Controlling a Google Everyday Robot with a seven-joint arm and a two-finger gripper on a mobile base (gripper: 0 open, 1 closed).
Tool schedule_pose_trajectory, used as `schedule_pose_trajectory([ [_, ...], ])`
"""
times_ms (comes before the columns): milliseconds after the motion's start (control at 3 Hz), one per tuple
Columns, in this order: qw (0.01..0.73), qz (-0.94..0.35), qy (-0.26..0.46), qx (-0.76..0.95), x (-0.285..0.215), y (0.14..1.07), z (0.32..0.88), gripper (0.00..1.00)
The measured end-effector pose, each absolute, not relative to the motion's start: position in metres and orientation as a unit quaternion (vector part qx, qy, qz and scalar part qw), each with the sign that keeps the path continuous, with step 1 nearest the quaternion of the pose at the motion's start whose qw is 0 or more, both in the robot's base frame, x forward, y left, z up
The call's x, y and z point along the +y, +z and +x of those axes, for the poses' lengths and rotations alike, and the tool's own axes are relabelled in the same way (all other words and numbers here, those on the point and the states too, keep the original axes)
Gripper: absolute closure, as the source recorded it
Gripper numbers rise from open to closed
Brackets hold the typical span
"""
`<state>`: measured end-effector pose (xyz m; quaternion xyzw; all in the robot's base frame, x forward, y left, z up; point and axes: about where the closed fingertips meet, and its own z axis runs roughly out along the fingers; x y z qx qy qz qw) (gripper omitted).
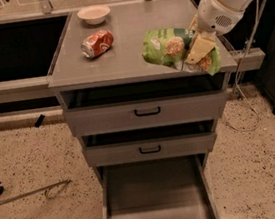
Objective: Place green rice chip bag into bottom drawer
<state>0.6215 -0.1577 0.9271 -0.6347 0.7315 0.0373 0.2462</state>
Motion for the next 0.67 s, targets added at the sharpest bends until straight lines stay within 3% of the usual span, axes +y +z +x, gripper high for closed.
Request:
schedule_pose_trajectory([
  [667,0.303,-0.554,0.171,0.756,-0.115,0.892,0.527,1.0],
])
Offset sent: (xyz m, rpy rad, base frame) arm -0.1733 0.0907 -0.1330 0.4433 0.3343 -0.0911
